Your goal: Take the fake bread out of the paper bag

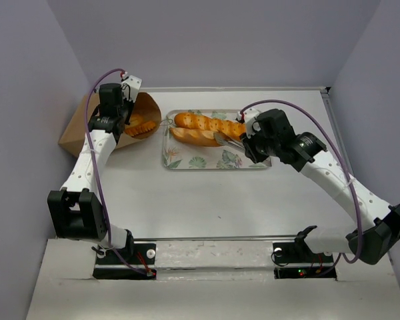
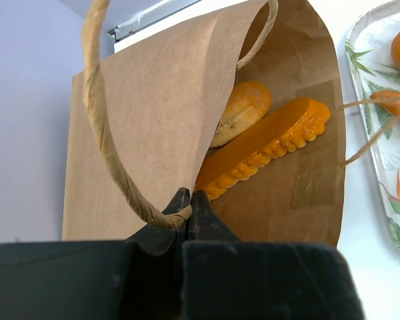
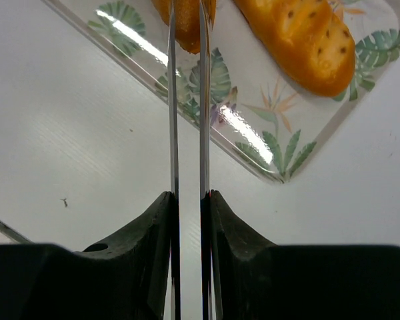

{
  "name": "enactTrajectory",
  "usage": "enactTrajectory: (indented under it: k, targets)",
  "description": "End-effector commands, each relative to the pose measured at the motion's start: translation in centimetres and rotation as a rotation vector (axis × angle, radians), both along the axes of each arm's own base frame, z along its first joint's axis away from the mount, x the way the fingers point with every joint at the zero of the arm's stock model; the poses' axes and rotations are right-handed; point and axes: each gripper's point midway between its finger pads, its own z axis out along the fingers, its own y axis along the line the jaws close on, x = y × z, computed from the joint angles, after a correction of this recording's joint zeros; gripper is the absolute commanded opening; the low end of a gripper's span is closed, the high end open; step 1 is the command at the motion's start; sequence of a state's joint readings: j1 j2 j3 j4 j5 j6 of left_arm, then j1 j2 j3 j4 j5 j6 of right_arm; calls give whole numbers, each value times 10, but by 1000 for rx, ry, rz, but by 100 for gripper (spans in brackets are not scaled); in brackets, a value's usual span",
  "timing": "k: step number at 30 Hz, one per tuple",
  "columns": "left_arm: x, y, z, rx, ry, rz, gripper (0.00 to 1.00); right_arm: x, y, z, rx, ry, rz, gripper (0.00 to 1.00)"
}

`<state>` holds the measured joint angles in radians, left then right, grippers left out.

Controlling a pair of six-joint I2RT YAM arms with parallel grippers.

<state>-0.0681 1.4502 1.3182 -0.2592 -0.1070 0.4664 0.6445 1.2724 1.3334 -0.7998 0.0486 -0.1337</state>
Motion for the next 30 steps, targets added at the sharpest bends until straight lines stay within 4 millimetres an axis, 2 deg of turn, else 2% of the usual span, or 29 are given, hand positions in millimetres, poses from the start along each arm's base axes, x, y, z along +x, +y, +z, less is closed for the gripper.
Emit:
enactTrajectory:
  k: [1, 2, 3, 4, 5, 6, 8, 11, 14, 20, 24, 26, 29, 30]
  targets:
    - [10, 2, 37, -9, -101, 7, 0, 15, -14, 12, 53, -64, -73, 5]
    - [11, 1, 37, -13, -100, 7, 0, 16, -19, 4, 47, -49, -93, 11]
    - [11, 1, 37, -15, -100, 5, 0, 16, -20, 4, 47, -49, -101, 11]
    - [11, 0, 39, -23, -105, 3, 0, 18, -25, -4, 32, -34, -125, 20]
    - [11, -1, 39, -26, -104, 1, 0, 18, -25, -8, 27, -21, -129, 23]
    - [11, -2, 40, -29, -105, -1, 0, 19, -27, -12, 22, -15, -149, 30]
    - [11, -2, 40, -34, -102, -1, 0, 22, -28, -19, 6, -2, -170, 34]
    - [10, -4, 42, -38, -107, -8, 0, 24, -28, -20, 4, 2, -183, 36]
    - [9, -4, 41, -39, -105, -8, 0, 29, -33, -19, -17, -13, -213, 44]
    - [9, -5, 41, -45, -105, -10, 0, 31, -38, -15, -15, -24, -235, 42]
    - [9, -6, 41, -50, -102, -15, 0, 34, -39, -5, -9, -46, -243, 42]
    - [9, -8, 41, -54, -99, -20, 0, 37, -35, 4, 10, -59, -237, 42]
    - [8, -12, 41, -72, -91, -38, 0, 43, -15, 24, 80, -65, -180, 40]
    - [7, -14, 41, -78, -87, -47, 0, 45, -14, 35, 96, -87, -180, 40]
